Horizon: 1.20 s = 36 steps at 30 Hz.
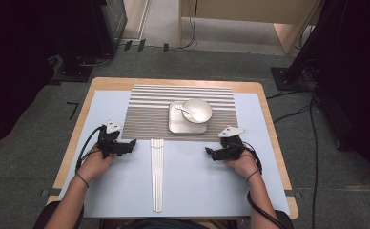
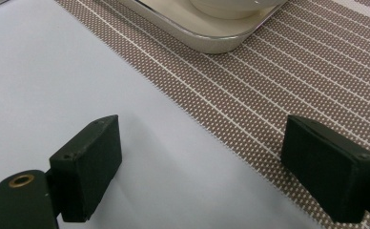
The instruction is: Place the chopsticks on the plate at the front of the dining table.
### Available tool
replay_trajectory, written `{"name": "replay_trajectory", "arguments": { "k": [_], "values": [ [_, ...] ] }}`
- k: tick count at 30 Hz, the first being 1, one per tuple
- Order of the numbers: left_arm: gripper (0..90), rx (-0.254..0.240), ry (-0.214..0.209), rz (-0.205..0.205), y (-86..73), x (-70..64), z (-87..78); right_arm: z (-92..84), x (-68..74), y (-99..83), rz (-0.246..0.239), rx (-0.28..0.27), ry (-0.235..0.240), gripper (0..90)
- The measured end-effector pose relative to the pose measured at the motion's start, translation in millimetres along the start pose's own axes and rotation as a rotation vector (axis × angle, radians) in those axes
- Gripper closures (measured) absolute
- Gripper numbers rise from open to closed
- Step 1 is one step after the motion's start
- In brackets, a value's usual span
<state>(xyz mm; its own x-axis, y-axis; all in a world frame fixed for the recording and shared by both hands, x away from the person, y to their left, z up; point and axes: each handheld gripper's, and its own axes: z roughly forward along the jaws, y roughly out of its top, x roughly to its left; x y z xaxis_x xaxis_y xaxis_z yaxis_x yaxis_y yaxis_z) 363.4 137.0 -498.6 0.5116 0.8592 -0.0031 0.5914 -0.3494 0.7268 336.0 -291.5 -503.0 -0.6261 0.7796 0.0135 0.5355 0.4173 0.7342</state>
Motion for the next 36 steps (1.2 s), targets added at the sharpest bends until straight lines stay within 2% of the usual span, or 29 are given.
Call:
{"name": "replay_trajectory", "arguments": {
  "k": [13, 26, 32, 36],
  "values": [
    [11.5, 0.002, 0.000, 0.001, 0.2, 0.0, 0.0, 0.0, 0.2, 0.6, 0.004, 0.002, -0.001, 13.3],
    [11.3, 0.004, -0.001, 0.002, 0.5, 0.1, 0.2, -0.5, 2.9, 6.4, 0.016, 0.044, -0.015, 14.4],
    [11.3, 0.004, 0.000, 0.002, 0.5, 0.0, 0.3, -0.5, 5.4, 9.5, 0.046, 0.045, 0.002, 14.8],
    [11.3, 0.004, 0.000, 0.003, 0.6, 0.1, 0.3, 0.6, 8.1, 12.1, 0.041, 0.040, 0.009, 14.8]
  ]
}}
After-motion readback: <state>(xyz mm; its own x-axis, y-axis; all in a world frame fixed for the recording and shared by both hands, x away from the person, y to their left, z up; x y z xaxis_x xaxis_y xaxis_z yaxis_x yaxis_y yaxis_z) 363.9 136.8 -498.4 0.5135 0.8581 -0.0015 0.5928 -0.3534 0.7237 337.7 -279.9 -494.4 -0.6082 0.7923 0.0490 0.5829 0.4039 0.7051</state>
